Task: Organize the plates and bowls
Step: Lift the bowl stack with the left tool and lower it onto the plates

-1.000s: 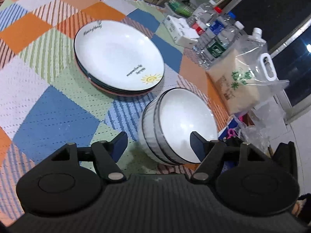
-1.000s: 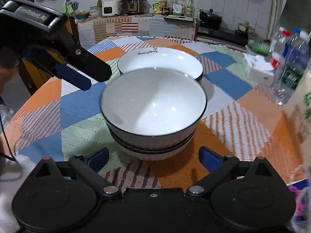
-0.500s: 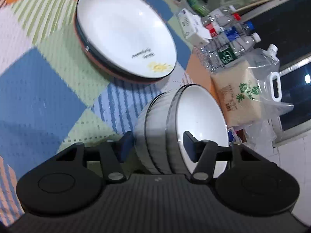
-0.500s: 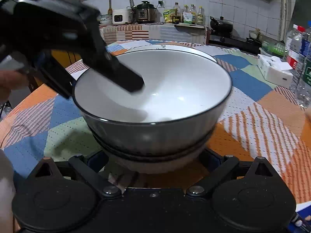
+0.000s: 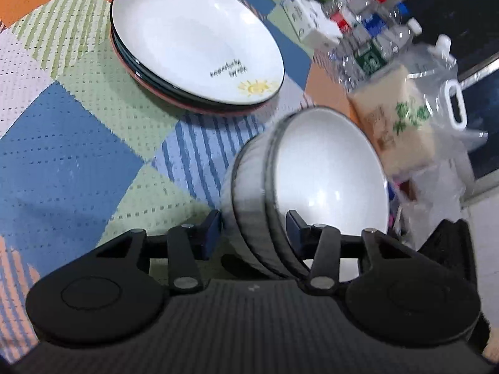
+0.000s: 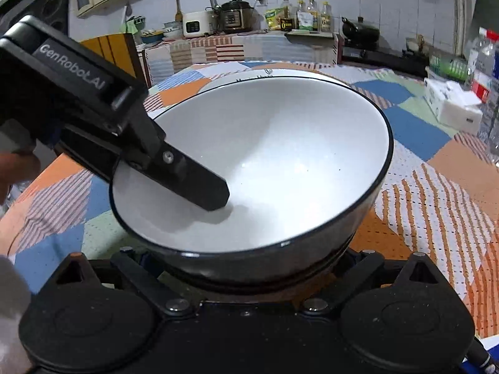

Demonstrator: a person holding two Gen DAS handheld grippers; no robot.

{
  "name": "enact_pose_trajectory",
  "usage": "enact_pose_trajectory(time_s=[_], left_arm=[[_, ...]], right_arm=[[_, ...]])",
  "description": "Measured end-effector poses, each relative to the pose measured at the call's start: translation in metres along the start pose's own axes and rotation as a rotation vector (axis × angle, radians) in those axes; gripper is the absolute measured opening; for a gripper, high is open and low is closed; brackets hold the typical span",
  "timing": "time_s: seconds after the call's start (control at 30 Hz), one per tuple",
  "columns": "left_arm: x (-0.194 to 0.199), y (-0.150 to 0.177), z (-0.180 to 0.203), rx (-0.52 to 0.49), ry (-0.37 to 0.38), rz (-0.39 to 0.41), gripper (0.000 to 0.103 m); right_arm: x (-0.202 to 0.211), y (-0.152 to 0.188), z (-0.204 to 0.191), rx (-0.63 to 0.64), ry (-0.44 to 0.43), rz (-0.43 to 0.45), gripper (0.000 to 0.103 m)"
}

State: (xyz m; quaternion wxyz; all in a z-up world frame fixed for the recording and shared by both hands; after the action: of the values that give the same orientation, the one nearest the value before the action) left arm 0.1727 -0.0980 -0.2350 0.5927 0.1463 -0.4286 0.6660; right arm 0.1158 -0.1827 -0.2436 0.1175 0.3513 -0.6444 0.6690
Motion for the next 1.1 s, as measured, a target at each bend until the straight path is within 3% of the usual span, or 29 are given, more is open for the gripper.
enact_pose_trajectory(time_s=[0.13,0.4,0.7,0.93,1.1], left_arm=[[0.007,0.002,-0.001,0.025,0.000,-0.021,0.044],[0.047,-0.017,0.019,-0.050,-0.018,0.062,0.044],[0.092,-0.068,0.034,-0.075,-0.068,0.083,0.044],[0.110,-0.127,0.029,-0.084,-0.095,0.127,0.044],[0.104,-0.155,0.017,-0.085,-0.117,0.123,0.044]], right_arm=[[0.008,-0.001,-0.006,0.026,-0.008,0.013,0.100],[0.026,-0.031,-0.015,0.052,-0.004,0.101,0.100],[0.038,-0.089,-0.024,0.102,-0.044,0.193,0.100],[0.016,-0.150,-0.018,0.123,-0.076,0.230,0.100],[-0.007,-0.173,-0.013,0.155,-0.101,0.212,0.100]])
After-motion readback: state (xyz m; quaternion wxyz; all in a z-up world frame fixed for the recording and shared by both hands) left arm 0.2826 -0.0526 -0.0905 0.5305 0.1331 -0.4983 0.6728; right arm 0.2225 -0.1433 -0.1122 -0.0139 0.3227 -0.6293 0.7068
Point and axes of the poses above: each gripper's, at about its wrist camera, not at the fingertips, and x roughly against the way its jaws point, z to its right, y to its underside, the point moved 10 cm from there along -x, roughly the way its jaws point, and after that the axes turned 4 degrees about z, right-handed, at the moved point
